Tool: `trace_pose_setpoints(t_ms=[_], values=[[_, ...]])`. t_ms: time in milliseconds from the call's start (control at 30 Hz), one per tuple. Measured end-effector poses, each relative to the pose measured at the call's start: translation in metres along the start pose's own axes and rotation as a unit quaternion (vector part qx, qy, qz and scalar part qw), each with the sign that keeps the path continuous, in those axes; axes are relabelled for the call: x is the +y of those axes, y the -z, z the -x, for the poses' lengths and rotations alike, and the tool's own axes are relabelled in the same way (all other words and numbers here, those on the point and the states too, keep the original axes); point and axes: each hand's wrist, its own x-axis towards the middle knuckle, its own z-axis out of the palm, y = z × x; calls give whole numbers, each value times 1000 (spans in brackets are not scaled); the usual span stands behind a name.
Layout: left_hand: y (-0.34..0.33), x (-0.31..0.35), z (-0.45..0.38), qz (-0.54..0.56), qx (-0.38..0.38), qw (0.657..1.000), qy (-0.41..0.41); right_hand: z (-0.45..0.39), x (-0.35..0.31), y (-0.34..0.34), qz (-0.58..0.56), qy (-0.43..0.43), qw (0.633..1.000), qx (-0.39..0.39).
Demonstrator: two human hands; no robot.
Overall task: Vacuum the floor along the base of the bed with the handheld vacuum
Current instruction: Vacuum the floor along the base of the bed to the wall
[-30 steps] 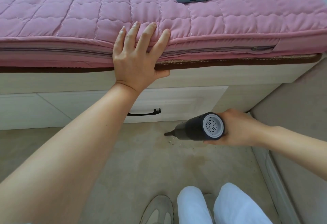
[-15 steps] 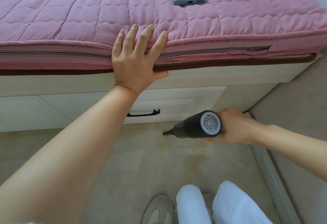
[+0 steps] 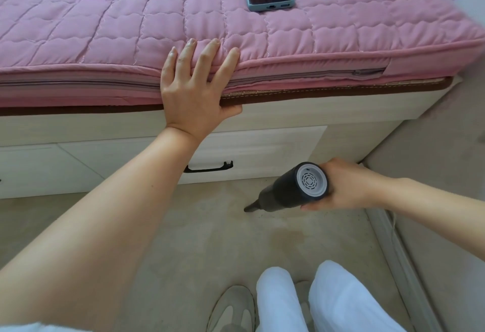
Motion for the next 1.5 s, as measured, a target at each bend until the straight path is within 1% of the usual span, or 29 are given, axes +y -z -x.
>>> trace_pose_setpoints(t_ms=[133,333,433,567,700,933,1067,1200,1500], values=[[5,0,-3,15,-14,1000,0,11,4,4,19,-8,1000,-6],[15,13,-13,33,-55,998,17,23,12,2,27,-22,999,17],[15,25,-19,48,-61,997,3,26,20,1,11,-26,999,17],[12,43,-30,49,-66,996,-17,31,26,4,0,-17,1000,-1],[9,47,-31,45,-56,997,-19,35,28,7,-3,-13,1000,-13],[5,49,-27,40,-38,998,-8,39,39,5,-12,-29,1000,5],[4,48,-26,39,-34,999,-6,46,43,9,-11,-42,999,-7],[4,49,-26,37,-31,999,-5,51,40,12,4,-34,999,-20],[2,48,-25,35,-19,999,-1,35,44,2,-28,-68,997,21]])
